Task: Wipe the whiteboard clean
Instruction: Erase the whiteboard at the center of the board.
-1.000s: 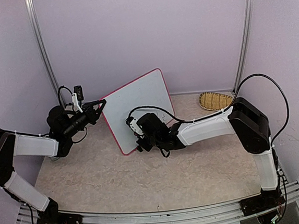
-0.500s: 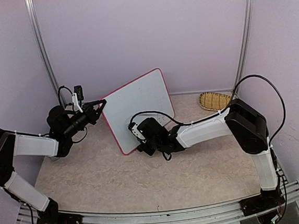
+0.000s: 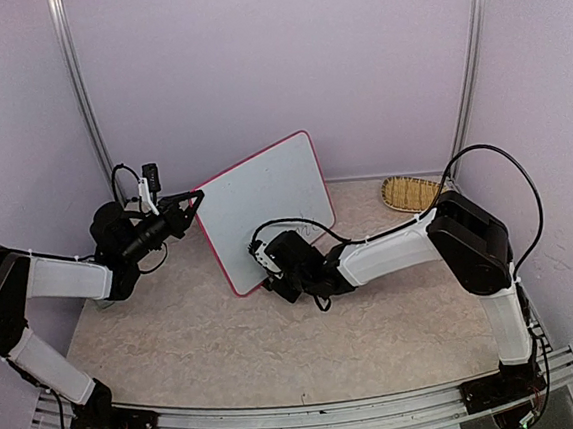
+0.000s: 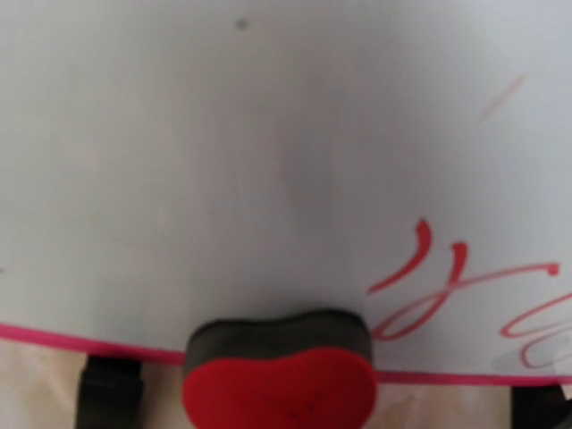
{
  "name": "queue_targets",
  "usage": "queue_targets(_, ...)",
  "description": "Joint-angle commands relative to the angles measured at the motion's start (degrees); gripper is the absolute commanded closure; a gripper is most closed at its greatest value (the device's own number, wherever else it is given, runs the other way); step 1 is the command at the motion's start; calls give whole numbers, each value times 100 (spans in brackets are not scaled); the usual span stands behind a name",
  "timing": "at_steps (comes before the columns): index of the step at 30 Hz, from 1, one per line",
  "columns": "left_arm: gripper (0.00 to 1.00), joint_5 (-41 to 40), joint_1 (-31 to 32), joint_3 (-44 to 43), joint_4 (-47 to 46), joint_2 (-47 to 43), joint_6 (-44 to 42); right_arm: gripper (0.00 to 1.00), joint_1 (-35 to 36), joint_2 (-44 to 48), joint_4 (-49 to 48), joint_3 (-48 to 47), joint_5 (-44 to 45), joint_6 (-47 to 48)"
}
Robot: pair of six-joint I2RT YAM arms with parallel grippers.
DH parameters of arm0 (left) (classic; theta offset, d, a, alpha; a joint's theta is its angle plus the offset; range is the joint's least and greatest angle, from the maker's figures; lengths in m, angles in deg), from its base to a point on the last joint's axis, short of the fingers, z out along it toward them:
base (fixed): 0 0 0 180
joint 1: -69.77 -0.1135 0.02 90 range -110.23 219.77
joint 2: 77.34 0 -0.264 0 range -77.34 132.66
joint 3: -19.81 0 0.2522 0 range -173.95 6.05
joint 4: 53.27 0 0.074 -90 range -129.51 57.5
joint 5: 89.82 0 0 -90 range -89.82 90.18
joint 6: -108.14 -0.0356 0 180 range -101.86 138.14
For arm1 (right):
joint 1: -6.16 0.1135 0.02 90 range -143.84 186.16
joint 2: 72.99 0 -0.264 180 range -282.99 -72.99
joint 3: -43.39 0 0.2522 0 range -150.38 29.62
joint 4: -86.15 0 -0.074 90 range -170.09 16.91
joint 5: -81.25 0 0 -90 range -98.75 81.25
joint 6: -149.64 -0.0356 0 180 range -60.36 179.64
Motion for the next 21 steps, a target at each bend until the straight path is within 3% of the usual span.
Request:
queue_targets(1, 100, 457, 137, 89, 710, 201, -114, 85, -133, -72, 231, -296, -201, 50)
queue_targets(21, 100, 459, 145, 76, 699, 236, -114, 85, -132, 343, 841, -1618, -67, 185)
